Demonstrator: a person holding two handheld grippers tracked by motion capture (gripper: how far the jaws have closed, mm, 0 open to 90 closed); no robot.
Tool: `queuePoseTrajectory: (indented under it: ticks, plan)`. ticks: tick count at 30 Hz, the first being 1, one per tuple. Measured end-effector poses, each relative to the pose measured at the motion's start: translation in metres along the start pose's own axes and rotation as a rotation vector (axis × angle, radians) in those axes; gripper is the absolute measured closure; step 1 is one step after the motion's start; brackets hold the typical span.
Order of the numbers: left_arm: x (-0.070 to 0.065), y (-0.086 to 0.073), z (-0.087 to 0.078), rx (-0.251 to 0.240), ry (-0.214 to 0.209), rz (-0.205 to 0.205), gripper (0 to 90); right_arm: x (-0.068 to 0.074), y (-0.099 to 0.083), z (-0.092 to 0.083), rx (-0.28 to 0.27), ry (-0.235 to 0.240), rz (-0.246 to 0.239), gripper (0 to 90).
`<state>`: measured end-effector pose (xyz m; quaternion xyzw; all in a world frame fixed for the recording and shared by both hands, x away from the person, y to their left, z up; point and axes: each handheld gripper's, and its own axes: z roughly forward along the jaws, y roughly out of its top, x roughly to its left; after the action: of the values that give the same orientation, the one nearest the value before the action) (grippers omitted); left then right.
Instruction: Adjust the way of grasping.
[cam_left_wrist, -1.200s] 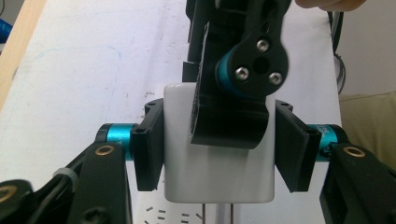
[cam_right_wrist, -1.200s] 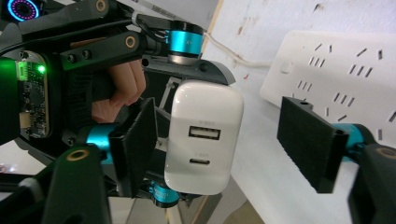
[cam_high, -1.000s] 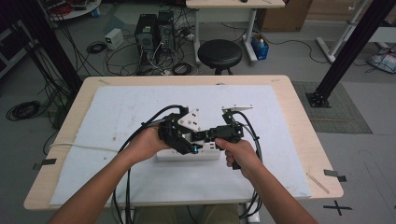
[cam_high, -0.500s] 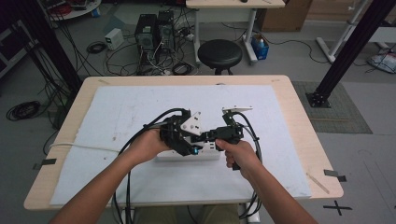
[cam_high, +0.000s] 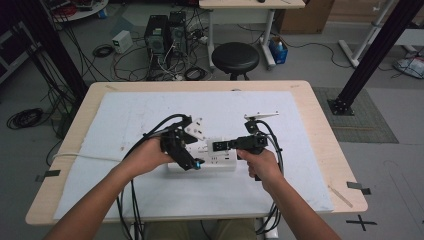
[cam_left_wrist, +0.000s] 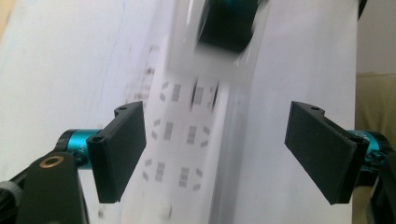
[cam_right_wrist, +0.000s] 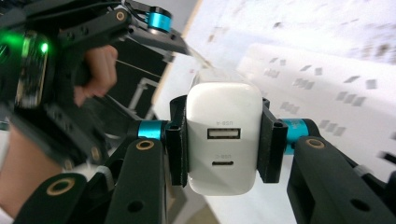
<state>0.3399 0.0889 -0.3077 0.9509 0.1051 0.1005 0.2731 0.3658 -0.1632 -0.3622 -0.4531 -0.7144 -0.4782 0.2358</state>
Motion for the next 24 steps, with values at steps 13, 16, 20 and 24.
queuePoseTrajectory:
  ticks: [13, 16, 20, 24]
  plan:
    - [0.042, -0.063, -0.018, 0.139, 0.008, -0.265, 20.5, 0.011, 0.003, -0.034, 0.076, -0.263, -0.177, 62.0]
    - [0.047, -0.073, -0.024, 0.172, 0.025, -0.300, 20.5, 0.013, 0.005, -0.047, 0.075, -0.318, -0.213, 62.0]
    - [0.050, -0.083, -0.031, 0.197, 0.054, -0.328, 20.5, 0.017, 0.008, -0.064, 0.095, -0.412, -0.265, 62.0]
    - [0.050, -0.090, -0.034, 0.231, 0.079, -0.338, 20.5, 0.018, 0.011, -0.074, 0.124, -0.471, -0.296, 61.9]
